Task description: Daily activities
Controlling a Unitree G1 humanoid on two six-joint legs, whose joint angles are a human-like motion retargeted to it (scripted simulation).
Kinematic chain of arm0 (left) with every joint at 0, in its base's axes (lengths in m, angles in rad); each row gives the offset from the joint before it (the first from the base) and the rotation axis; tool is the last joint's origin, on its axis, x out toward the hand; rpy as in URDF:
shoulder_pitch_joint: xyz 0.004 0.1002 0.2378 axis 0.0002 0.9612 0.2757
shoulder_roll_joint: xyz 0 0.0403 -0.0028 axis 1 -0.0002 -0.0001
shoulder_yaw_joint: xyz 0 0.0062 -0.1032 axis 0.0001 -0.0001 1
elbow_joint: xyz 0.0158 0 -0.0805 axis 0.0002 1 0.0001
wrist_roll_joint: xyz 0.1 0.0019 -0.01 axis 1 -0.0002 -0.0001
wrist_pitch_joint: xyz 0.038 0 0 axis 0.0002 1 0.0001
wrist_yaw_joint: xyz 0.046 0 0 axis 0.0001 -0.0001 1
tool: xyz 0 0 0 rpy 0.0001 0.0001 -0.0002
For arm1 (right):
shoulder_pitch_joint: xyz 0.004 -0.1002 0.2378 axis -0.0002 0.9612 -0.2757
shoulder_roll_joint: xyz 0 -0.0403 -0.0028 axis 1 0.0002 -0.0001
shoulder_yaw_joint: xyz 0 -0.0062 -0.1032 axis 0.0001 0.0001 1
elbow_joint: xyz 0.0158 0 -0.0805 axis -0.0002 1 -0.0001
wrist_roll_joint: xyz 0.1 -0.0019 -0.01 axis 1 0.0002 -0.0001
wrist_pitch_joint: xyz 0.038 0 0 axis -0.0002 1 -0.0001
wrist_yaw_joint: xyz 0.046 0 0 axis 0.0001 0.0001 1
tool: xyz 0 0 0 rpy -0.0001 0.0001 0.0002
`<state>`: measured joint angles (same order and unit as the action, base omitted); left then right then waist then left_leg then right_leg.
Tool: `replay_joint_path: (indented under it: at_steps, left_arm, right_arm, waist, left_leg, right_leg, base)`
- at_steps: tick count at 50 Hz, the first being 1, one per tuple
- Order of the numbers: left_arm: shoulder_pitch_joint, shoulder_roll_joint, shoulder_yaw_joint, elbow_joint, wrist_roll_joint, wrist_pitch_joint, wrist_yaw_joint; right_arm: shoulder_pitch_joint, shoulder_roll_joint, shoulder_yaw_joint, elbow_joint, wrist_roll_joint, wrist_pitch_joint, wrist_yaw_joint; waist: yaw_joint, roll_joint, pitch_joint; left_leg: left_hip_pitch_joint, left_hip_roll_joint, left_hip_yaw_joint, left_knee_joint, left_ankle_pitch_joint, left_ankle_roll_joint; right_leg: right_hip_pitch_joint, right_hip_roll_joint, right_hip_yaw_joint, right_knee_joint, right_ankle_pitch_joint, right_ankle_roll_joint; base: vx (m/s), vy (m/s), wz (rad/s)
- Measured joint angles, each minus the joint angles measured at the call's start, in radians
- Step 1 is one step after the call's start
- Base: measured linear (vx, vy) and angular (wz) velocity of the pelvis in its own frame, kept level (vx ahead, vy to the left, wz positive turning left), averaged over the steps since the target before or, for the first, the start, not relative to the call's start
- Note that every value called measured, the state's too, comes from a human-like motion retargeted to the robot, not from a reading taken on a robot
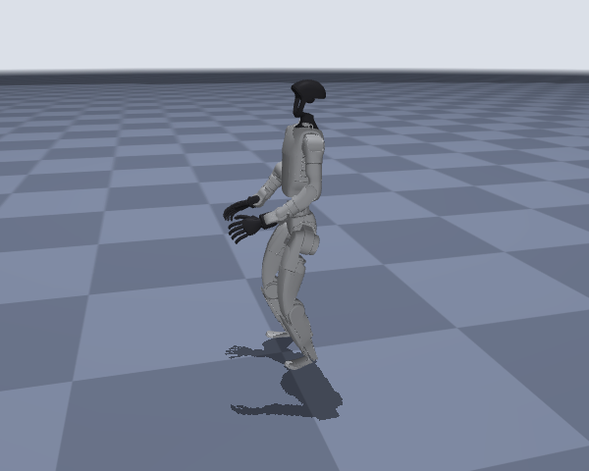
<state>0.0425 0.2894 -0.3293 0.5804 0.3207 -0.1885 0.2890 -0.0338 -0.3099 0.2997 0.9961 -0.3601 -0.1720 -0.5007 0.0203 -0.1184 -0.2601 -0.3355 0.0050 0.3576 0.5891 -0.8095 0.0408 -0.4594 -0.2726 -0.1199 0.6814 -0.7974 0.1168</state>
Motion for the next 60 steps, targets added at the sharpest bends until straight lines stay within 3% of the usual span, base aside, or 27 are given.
replay_joint_path:
  at_steps: [60]
  left_arm:
    - [0.045,-0.031,-0.053,0.16,-0.094,-0.022,-0.089]
  right_arm:
    - [-0.053,-0.004,-0.02,-0.02,0.033,-0.023,-0.03]
  waist:
    - [-0.046,0.036,-0.006]
  left_leg:
    - [0.065,-0.023,0.084,-0.02,-0.01,0.009]
  right_leg:
    - [0.002,-0.012,0.052,-0.015,0.003,0.011]
  base:
    - [0.0,0.0,0.0]
